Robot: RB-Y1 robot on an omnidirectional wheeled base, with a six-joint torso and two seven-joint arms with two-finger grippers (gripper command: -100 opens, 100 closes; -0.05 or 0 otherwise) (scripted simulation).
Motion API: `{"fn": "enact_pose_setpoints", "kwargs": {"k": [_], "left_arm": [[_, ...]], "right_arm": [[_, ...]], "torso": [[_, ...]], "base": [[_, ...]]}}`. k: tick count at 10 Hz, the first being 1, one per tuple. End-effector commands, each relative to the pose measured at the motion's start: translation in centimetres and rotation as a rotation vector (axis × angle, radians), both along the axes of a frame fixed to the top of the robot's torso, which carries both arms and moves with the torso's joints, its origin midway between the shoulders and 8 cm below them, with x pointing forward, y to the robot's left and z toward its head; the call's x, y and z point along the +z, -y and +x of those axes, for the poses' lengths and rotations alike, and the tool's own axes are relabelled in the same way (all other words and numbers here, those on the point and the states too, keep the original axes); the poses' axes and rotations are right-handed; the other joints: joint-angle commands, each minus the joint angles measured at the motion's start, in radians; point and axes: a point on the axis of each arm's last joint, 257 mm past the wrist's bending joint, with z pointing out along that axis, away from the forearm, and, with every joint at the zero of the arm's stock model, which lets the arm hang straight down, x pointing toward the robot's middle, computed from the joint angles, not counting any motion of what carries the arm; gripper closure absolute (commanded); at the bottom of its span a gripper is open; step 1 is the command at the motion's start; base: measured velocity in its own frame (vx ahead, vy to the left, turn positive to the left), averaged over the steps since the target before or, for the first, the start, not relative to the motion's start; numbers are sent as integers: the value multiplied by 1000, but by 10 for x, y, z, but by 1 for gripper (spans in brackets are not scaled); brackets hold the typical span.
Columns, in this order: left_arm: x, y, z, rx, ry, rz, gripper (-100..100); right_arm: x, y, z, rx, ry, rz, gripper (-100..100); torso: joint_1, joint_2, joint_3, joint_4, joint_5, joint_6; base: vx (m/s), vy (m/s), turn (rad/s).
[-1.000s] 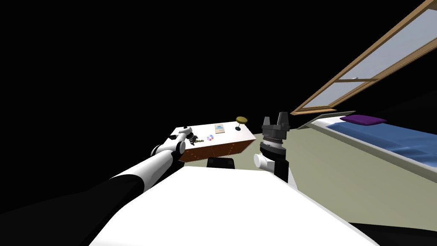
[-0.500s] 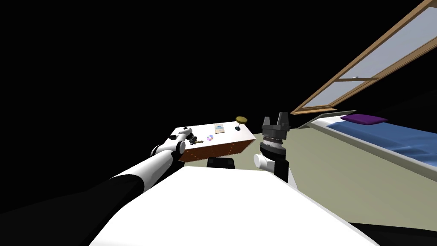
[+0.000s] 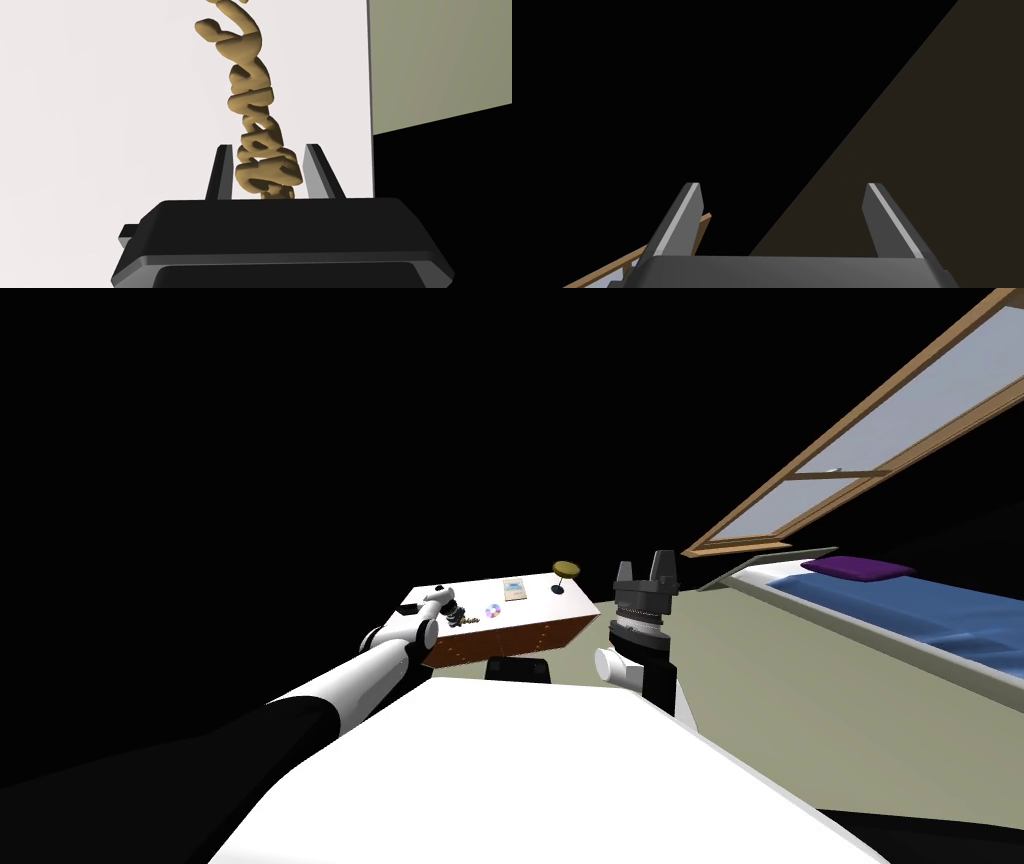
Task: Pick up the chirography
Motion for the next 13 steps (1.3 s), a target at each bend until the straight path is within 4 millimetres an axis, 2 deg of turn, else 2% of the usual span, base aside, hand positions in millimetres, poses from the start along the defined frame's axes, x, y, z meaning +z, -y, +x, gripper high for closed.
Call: {"fn": "enact_pose_setpoints", "kwargs": {"k": [1,2,4,5,6,8,9,10,12,13], "left_arm": [[-3,28,5,-20,-13,-9,100],[-4,29,2,-19,-21,-11,100],[1,71,19,-52,-18,-7,100],[-13,78,-3,-49,-75,-24,100],[2,100,24,-74,-20,-12,100],[2,100,24,-74,-20,-12,100],[5,124,29,-93,-19,-11,100],[5,124,29,-93,-19,-11,100],[14,165,39,-128,-12,-1,100],[8,171,31,-128,-35,-9,100]], "right_arm": [[0,0,0,0,0,0,0],[0,0,0,0,0,0,0],[0,0,0,0,0,0,0],[0,0,0,0,0,0,0],[0,0,0,0,0,0,0],[0,0,0,0,0,0,0],[0,0,0,0,0,0,0],[0,0,0,0,0,0,0],[0,0,0,0,0,0,0],[0,0,0,0,0,0,0]], "torso": [[0,0,0,0,0,0],[0,-1,-1,0,0,2],[3,-3,-2,-1,2,2],[11,-4,-3,-2,3,0],[6,-1,-2,-3,4,1],[5,-3,-3,-3,4,1],[4,-2,-3,-3,4,1],[7,-3,-3,-3,4,0],[8,-3,-3,-3,4,1],[11,-4,-4,-3,5,0]], "base": [[-2,9,0],[-2,7,-6],[15,124,182],[-11,77,-17],[24,134,208],[-5,39,3],[28,98,193],[8,58,61],[23,149,162],[0,76,22]]}}
